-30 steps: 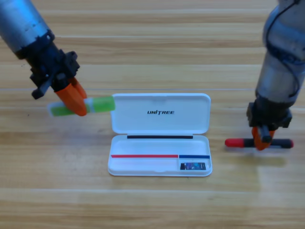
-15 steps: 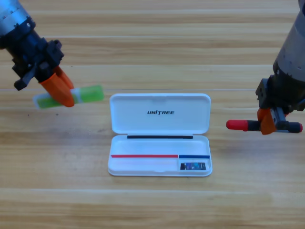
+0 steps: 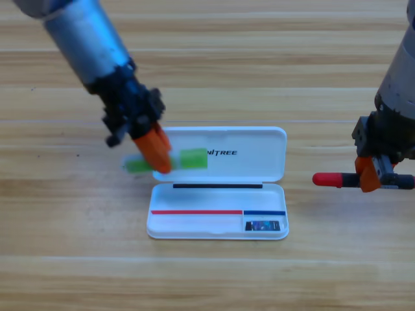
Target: Clean up eraser and pencils
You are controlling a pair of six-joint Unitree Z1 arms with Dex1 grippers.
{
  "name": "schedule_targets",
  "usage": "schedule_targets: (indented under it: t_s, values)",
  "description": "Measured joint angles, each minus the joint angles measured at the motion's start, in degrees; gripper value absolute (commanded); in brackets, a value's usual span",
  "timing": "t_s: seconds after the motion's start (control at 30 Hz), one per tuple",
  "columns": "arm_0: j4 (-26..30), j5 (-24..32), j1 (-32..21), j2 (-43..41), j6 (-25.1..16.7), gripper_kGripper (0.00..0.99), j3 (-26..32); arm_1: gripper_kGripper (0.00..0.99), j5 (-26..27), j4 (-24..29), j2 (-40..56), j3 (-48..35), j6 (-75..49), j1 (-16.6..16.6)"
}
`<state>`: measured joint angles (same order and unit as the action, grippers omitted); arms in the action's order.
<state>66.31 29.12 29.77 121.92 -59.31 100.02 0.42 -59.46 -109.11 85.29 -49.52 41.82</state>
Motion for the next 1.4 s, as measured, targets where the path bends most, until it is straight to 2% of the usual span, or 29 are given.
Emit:
schedule_targets:
  t_s: [0.37, 0.73, 1.4]
  values:
    - [-4.0, -0.2, 2.6, 4.8, 0.8, 0.000, 0.5, 0.000, 0.0, 0.0, 0.0, -0.5, 0.0, 0.0]
    - [-8.2, -1.6, 3.5, 4.8, 2.2, 0.000, -3.7, 0.000, 0.0, 0.0, 0.0, -0.5, 0.0, 0.0]
    - [-8.7, -2.1, 7.6, 4.8, 6.2, 0.000, -3.8, 0.000, 0.0, 0.0, 0.0, -0.5, 0.0, 0.0]
